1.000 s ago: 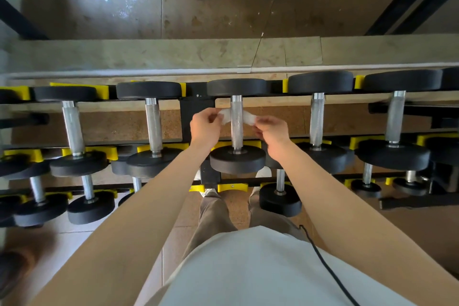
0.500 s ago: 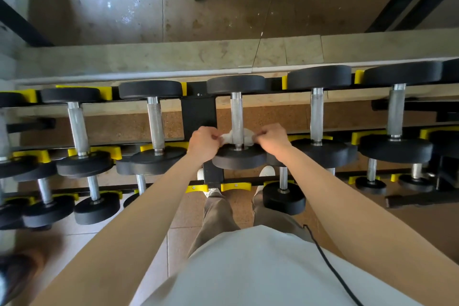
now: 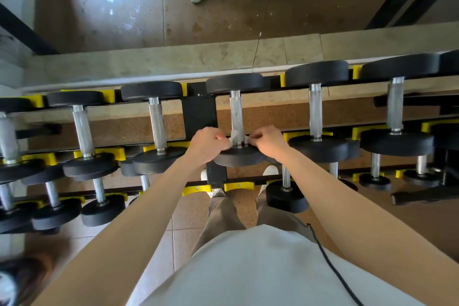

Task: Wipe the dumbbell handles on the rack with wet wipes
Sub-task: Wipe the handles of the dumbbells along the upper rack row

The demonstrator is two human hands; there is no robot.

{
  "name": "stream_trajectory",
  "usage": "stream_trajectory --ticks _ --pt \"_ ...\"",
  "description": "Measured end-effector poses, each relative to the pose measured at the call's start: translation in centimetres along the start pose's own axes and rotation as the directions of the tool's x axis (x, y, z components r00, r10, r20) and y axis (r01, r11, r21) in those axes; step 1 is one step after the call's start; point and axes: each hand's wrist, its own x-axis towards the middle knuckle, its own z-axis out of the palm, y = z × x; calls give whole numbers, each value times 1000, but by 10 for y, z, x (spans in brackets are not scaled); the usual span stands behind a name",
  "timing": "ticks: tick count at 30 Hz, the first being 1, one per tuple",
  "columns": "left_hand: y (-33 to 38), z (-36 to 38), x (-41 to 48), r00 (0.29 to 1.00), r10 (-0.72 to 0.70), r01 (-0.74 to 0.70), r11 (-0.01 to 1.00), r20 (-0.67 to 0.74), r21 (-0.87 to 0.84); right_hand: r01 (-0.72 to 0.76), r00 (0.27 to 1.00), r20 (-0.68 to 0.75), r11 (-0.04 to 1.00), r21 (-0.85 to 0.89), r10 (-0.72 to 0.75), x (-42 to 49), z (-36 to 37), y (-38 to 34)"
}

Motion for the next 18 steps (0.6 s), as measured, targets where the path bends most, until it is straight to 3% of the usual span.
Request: stream_trajectory --ticks 4,6,7,9,10,12,15,18 --pt "28 0 -14 997 41 -58 953 -65 -299 37 999 -25 989 143 -34 -10 -6 2" --pt "52 6 -20 995 52 -85 893 -85 -441 70 994 -107 929 363 -33 -23 -16 8" --pt "64 10 -23 994 56 -95 862 -94 -498 72 994 -110 838 541 -15 -31 -23 11" --pt "81 19 -25 993 50 -105 786 -106 -609 -2 1000 16 506 863 -23 -48 -38 19" --pt "89 25 -25 992 59 -114 765 -108 -634 -52 994 80 348 936 -68 -56 -47 27" --pt "101 41 -21 985 96 -160 803 -140 -574 -67 986 102 237 969 -136 -70 -61 44" --pt "124 67 -16 971 161 -227 858 -178 -461 51 996 -26 297 954 -87 -75 -78 66" --pt "144 86 -13 974 186 -225 865 -129 -448 176 939 -316 596 783 137 -64 -101 90"
